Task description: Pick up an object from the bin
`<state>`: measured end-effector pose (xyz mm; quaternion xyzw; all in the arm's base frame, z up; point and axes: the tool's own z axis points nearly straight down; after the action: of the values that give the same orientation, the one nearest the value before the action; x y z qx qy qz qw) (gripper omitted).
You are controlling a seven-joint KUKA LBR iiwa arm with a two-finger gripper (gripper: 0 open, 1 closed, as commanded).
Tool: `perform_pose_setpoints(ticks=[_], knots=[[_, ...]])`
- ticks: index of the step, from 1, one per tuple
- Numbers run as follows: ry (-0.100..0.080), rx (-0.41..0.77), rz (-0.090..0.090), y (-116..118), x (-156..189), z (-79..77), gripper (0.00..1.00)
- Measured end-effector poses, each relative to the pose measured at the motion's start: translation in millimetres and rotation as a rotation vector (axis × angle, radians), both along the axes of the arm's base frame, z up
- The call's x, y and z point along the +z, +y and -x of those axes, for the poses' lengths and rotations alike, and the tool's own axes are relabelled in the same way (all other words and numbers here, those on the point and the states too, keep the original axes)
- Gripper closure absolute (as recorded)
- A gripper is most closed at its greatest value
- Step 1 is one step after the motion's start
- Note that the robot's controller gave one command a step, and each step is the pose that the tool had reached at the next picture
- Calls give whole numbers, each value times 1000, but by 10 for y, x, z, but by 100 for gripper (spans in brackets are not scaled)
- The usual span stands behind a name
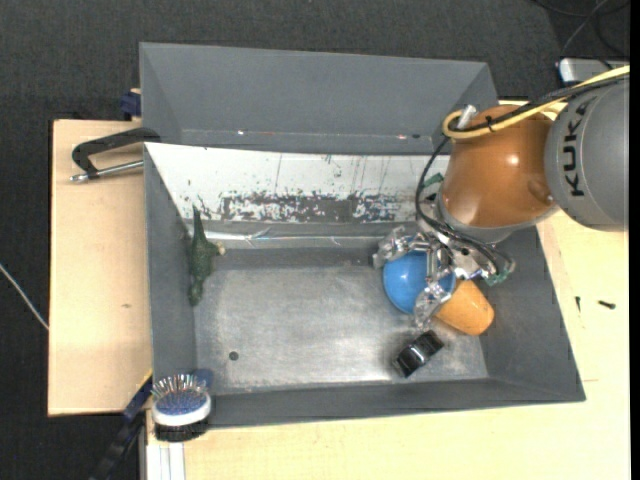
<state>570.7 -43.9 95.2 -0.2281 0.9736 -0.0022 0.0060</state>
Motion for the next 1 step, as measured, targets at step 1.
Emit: perform_pose_setpoints(ticks=[1], knots=[[6,322,-1,-399,-171,-170,0]])
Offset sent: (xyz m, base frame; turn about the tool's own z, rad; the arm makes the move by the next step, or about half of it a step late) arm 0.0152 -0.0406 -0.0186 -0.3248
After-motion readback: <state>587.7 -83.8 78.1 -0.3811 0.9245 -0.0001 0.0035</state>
